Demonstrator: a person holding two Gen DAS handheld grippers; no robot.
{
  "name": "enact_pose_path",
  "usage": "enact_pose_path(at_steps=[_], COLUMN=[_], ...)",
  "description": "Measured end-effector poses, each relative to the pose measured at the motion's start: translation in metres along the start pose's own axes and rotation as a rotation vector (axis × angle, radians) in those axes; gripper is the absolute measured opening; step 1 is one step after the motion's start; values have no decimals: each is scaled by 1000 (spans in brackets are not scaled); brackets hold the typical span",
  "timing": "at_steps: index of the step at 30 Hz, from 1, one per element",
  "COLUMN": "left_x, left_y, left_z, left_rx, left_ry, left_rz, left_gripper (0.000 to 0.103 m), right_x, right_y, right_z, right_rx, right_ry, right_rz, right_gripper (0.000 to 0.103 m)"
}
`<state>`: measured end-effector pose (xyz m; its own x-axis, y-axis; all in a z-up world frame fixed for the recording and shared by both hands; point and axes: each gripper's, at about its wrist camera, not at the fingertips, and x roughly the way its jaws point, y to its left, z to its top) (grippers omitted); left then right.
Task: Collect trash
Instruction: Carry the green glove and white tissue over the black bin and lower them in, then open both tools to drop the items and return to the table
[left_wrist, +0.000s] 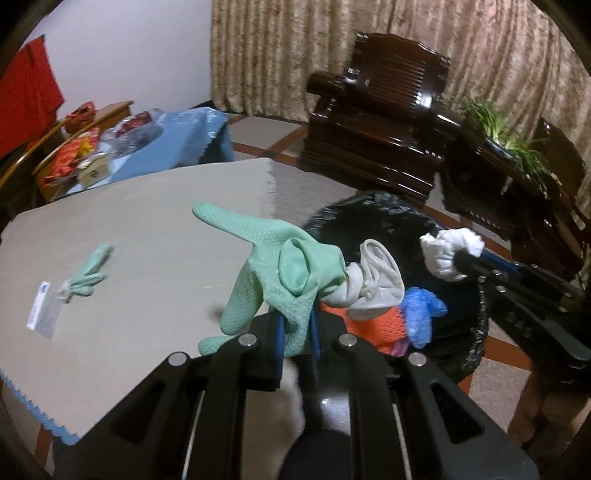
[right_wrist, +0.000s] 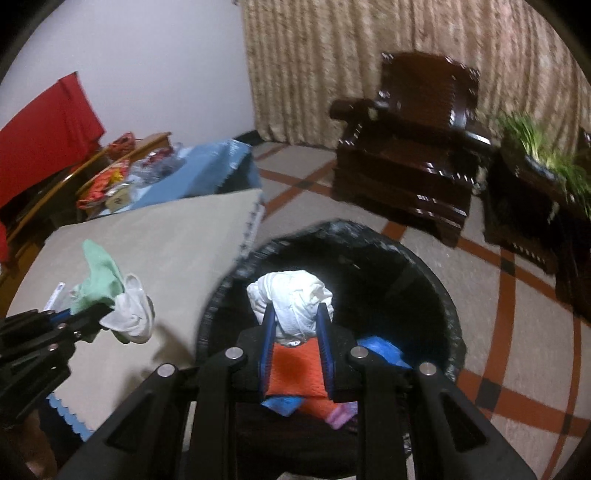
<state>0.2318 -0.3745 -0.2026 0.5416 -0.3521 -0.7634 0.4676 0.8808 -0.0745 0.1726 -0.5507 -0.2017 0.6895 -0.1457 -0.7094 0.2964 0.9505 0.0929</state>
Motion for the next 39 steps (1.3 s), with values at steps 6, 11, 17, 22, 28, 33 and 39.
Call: enact_pose_path(at_steps=[6,11,17,22,28,33,39], left_x=[37,73,97,91,70,44,1], left_y=[-39,-57,-53,-41,-19,4,50], left_z=[-3,-5,-18,-21,-19,-18,-23], left_rx=[61,112,148,150,128,113,97], left_ry=[35,77,116,111,80,40,-38], left_rz=[-46,-72,-54,-45,-20,-3,43], left_gripper=[12,17,41,49,63,68,79], right_x=[31,53,55,40,11,-8,-28], right_y=[-40,-58,-66,-67,-53,-32,26], right_z=[-14,-26,-43,-53,-55,-53,-51], right_rx=[59,84,118,152,157,181,128], right_ry=[61,114,143,134,89,65,30], right_rz=[-27,-44,-55,-51,-58,-27,-6], right_gripper=[22,28,33,33,36,38,41])
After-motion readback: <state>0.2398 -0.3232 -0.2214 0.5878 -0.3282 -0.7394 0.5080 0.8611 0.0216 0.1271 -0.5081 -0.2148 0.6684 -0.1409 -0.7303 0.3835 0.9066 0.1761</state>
